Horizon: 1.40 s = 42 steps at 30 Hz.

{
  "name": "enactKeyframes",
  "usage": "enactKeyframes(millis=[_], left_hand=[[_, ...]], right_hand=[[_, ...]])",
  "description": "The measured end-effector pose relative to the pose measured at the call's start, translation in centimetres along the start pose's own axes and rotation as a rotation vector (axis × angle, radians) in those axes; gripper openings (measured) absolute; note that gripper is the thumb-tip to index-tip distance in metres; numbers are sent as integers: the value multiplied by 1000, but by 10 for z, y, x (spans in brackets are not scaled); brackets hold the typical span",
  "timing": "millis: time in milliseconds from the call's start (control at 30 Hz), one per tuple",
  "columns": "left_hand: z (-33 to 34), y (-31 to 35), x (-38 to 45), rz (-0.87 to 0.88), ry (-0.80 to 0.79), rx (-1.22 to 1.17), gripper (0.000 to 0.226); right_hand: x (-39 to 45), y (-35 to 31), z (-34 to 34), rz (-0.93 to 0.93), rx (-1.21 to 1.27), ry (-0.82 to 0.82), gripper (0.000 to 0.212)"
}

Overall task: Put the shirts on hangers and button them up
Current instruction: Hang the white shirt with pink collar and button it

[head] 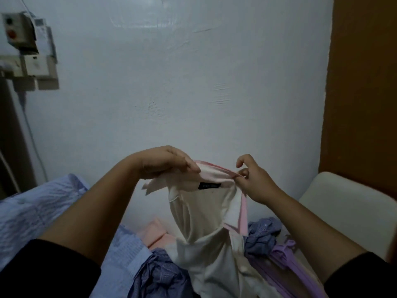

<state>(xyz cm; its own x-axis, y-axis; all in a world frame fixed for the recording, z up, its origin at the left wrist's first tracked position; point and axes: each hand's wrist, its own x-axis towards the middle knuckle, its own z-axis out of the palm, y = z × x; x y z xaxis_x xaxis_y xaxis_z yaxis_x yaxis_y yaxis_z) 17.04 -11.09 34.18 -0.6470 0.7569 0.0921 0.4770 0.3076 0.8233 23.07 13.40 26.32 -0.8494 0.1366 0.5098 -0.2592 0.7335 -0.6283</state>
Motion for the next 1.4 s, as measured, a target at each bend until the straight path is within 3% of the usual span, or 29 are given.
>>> enactKeyframes(millis=[67, 133, 267, 333, 467, 600, 833, 933, 1033, 1133, 1400], left_hand=[[-5, 8, -4, -93, -47, 290, 25], [-10, 15, -4, -161, 36, 550, 22], [-24, 29, -11, -66, 306, 633, 25], [-28, 37, -17, -22, 392, 636, 29], [-27, 49, -24, 11, 448, 665, 45], [-26, 48, -30, 26, 428, 708, 45], [-19, 67, -52, 95, 410, 498, 52], [-13, 85, -63, 70, 420, 491, 46], [-12, 104, -75, 72, 455, 596, 35], [-18, 120, -91, 85, 486, 688, 32], [-30, 152, -107, 120, 742, 1009, 56]], right_hand=[[0, -4, -10, 8, 71, 63, 26], [-1, -14, -18, 1, 236, 57, 28], [-7, -42, -41, -15, 430, -72, 35], [-8, -52, -56, -34, 320, -184, 34], [-2, -54, -77, -44, -199, -328, 39], [-3, -36, -77, 18, -363, -198, 52], [-15, -44, -90, -41, -322, -26, 28], [-16, -66, -105, -103, -321, 34, 33], [-21, -87, -126, -164, -247, 61, 29], [-28, -105, -147, -202, -253, 39, 42], [-30, -139, -172, -315, -282, 253, 49]])
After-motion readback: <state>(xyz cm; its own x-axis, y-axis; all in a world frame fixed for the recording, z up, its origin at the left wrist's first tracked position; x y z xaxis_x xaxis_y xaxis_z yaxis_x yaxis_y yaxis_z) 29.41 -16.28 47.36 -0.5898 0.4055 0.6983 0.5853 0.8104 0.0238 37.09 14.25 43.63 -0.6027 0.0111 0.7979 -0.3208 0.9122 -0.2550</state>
